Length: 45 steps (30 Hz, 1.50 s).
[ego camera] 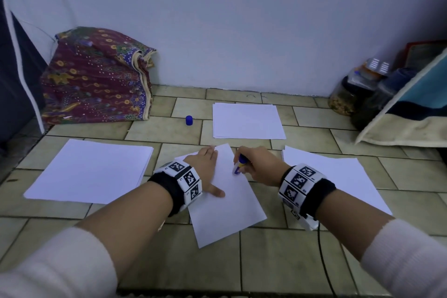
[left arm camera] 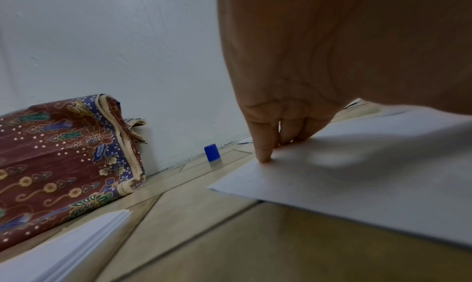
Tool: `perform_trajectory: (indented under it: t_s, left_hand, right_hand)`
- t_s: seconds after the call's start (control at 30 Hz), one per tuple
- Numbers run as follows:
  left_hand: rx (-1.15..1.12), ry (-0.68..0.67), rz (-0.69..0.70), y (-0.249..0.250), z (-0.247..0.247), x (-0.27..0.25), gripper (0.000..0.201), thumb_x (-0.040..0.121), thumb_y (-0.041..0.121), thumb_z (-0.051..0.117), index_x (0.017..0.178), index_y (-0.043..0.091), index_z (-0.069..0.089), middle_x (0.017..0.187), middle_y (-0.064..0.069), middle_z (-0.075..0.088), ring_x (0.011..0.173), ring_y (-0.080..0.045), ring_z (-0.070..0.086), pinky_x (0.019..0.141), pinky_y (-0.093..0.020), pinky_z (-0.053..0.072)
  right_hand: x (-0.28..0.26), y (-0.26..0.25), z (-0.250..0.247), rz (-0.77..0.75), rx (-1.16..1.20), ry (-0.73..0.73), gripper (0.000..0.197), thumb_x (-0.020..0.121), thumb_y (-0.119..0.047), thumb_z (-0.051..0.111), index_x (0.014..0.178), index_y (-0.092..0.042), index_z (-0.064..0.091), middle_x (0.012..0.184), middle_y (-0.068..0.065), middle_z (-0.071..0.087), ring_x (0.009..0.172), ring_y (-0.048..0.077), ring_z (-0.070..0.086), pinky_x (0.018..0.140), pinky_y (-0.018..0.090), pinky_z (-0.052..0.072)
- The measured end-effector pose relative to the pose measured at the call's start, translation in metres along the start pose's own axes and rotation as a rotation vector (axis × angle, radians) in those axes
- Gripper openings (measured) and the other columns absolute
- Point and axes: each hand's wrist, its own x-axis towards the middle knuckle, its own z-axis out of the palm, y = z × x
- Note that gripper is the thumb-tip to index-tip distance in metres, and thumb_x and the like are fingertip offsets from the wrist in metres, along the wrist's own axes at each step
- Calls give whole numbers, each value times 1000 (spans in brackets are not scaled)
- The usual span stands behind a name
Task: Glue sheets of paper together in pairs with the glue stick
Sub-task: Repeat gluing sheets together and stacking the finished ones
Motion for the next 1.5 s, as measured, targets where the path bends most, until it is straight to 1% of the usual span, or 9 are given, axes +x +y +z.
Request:
perform_trajectory:
  t_s: [0.4,0.6,0.77,0.87,1.0,1.13,1.23,1.33,1.5]
  left_hand:
    - [-12,-8,-14,1,4,0,128,73,67,64,149,0,-14,154,-11,-30,147,-25,-10,115,-45,26]
    - [154,124,78,11,-3,-10,117,75,66,62,153,14,-7,155,-8,-30,146,-29,-17,115,-55,11]
    - [82,29,497,14,-3,-16,62,96,21,52,149,34,22,156,7,11,139,-20,19,102,-41,40]
    - [186,15,504,6,-1,-18,53,101,35,41,149,40,21,154,9,19,138,-17,22,100,-40,41]
    - [194,26,394,0,-4,-20,68,91,58,49,149,32,25,146,5,25,132,-17,27,96,-36,40]
    - [69,167,402,5,-1,-21,63,88,50,58,136,15,37,137,0,35,122,-17,36,93,-32,40]
    - [45,137,439,8,2,-20,63,93,42,52,145,13,30,149,-2,28,133,-18,29,103,-34,36]
    - [89,70,353,11,-2,-17,82,89,58,51,150,13,19,156,-3,17,140,-19,20,111,-35,27]
    - [18,18,165,19,-16,-11,114,72,63,71,151,8,10,153,-5,24,135,-20,33,104,-35,37]
  right_hand:
    - [-71,5,-1,-142,-110,-208,23,92,0,50,113,-8,56,102,9,65,94,18,63,74,22,45]
    - [-86,14,-8,-149,-128,-279,25,90,-1,51,111,-13,58,98,3,65,80,11,58,73,26,49]
    - [-81,33,-27,-42,209,23,18,88,-3,62,100,-17,60,83,-3,68,68,-1,64,67,15,49]
    - [-70,40,-33,80,588,223,15,90,5,57,102,-4,56,83,15,67,65,11,68,69,26,58]
    - [-54,38,-33,146,799,284,16,91,4,54,107,4,53,79,17,65,59,11,67,59,20,55]
    - [-39,37,-26,178,828,289,15,90,2,57,105,2,52,79,17,65,58,11,68,59,21,56]
    - [-26,36,-21,199,792,308,15,90,-1,59,103,0,53,82,19,65,60,13,68,62,23,58]
    - [-10,36,-16,226,695,328,13,89,-2,61,99,-2,54,86,20,66,65,18,67,70,30,59]
    - [15,24,-9,225,487,349,11,89,-7,62,96,-11,54,90,18,68,81,29,69,83,38,55]
